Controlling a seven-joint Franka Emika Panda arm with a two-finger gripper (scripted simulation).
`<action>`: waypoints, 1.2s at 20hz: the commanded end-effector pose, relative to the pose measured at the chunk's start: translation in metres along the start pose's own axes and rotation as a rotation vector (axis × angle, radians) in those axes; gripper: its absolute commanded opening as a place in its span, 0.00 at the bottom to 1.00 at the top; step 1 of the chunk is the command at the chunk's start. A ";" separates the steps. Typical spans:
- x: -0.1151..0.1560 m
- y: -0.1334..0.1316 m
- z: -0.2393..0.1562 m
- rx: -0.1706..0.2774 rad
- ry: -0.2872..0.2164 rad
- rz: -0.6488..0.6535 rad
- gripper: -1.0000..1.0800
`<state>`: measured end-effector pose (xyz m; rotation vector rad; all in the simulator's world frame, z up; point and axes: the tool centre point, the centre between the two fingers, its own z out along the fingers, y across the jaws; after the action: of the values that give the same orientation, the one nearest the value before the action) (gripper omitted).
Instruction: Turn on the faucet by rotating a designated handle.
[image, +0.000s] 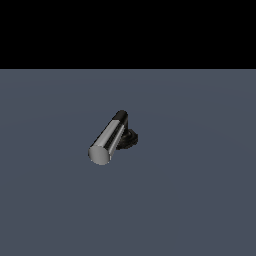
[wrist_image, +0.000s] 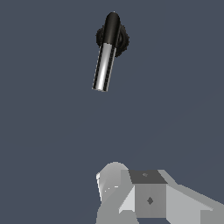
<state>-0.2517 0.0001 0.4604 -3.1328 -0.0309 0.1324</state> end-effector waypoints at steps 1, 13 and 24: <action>0.000 0.000 0.000 0.000 0.000 0.000 0.00; 0.010 -0.010 0.031 0.000 0.007 0.011 0.00; 0.035 -0.035 0.107 0.000 0.025 0.036 0.00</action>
<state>-0.2290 0.0327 0.3630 -3.1354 0.0185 0.0976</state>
